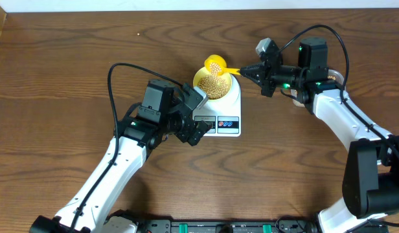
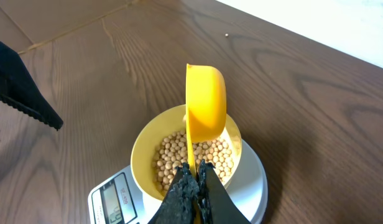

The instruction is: Scoop item into bowl and weigh 50g on scale

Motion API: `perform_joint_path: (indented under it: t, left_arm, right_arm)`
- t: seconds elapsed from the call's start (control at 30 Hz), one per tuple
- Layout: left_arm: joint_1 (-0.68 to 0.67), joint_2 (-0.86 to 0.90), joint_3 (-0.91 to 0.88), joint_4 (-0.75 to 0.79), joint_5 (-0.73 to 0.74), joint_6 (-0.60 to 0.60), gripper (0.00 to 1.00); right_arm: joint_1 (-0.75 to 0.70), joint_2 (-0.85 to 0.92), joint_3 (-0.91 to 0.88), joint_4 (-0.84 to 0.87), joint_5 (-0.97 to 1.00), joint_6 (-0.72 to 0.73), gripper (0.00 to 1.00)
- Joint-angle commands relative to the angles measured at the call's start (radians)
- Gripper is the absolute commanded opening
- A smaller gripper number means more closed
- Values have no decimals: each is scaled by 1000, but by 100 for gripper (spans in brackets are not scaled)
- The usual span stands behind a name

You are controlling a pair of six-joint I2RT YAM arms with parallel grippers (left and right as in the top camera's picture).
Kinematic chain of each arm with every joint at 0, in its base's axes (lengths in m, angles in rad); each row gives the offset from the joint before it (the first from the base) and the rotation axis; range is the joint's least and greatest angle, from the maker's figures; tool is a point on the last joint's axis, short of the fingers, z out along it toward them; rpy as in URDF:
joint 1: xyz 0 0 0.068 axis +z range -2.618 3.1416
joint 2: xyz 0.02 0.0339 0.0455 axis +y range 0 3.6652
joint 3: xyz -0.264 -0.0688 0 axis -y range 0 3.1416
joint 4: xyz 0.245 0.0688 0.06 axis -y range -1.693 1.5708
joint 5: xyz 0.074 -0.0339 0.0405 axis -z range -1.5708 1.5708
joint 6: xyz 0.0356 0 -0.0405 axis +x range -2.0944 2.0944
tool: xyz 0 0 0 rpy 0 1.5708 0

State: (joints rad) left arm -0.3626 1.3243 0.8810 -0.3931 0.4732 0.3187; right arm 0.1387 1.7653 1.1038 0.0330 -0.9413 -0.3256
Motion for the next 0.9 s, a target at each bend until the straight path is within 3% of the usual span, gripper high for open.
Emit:
perform_joint_path:
  t: [0.0,0.23,0.57,0.87]
  left_arm:
    - [4,8,-6,-2,13,13,92]
    - [4,8,-6,-2,13,13,92]
    - [4,8,-6,-2,13,13,92]
    - [4,8,-6,-2,13,13,92]
  right_arm:
    - [-6,4,-5,-11,-6,-17,1]
    - [-6,4,-5,-34,-42,203,1]
    - [-7,4,-5,-41,-68,407,1]
    - [-9,4,-5,-41,-67,422,1]
